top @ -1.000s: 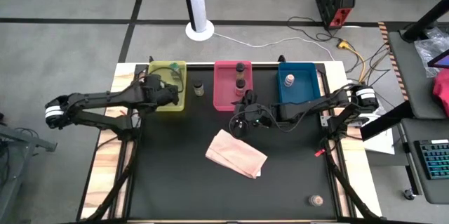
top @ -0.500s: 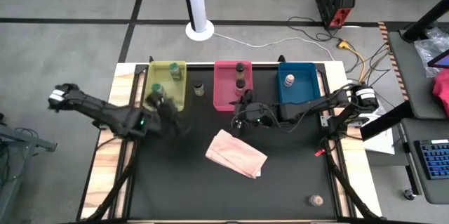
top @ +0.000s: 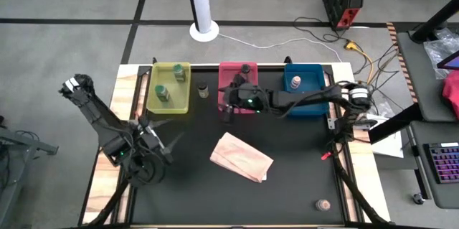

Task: Sort spices by type
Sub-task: Put the black seasoning bottle into the pink bin

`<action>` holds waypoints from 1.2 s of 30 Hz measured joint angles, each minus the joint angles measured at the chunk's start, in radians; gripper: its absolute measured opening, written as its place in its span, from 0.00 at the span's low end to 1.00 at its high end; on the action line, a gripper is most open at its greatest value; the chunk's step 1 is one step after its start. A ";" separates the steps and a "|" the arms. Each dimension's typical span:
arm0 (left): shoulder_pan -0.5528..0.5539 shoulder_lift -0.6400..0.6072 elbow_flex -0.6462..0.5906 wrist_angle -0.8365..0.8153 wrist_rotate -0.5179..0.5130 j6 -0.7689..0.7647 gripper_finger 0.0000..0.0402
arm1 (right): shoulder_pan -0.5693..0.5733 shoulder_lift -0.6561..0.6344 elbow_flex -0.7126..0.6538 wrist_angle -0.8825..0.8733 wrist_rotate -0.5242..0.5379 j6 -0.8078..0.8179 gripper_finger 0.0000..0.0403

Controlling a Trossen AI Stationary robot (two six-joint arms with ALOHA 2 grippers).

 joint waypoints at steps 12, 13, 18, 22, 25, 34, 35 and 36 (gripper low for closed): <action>0.005 0.003 -0.010 -0.017 -0.014 0.004 0.68 | 0.023 0.067 0.060 -0.042 -0.001 -0.126 0.21; 0.005 0.003 -0.012 -0.017 -0.026 0.007 0.68 | 0.019 0.069 0.059 -0.019 -0.002 -0.123 0.17; 0.006 0.001 -0.022 -0.016 -0.068 0.014 0.68 | -0.042 0.148 0.140 0.032 -0.005 -0.053 0.04; 0.006 0.002 -0.022 -0.019 -0.068 0.022 0.68 | -0.101 0.255 0.300 -0.091 -0.008 0.002 0.03; 0.006 0.000 -0.023 -0.021 -0.068 0.041 0.68 | -0.140 0.322 0.438 -0.188 -0.008 0.082 0.03; 0.006 -0.007 -0.023 -0.054 -0.068 0.072 0.68 | -0.175 0.462 0.677 -0.359 -0.065 -0.053 0.03; 0.006 -0.010 -0.023 -0.056 -0.068 0.078 0.68 | -0.176 0.475 0.693 -0.370 -0.092 -0.072 0.03; 0.006 -0.013 -0.023 -0.056 -0.068 0.084 0.68 | -0.180 0.484 0.706 -0.388 -0.126 -0.082 0.04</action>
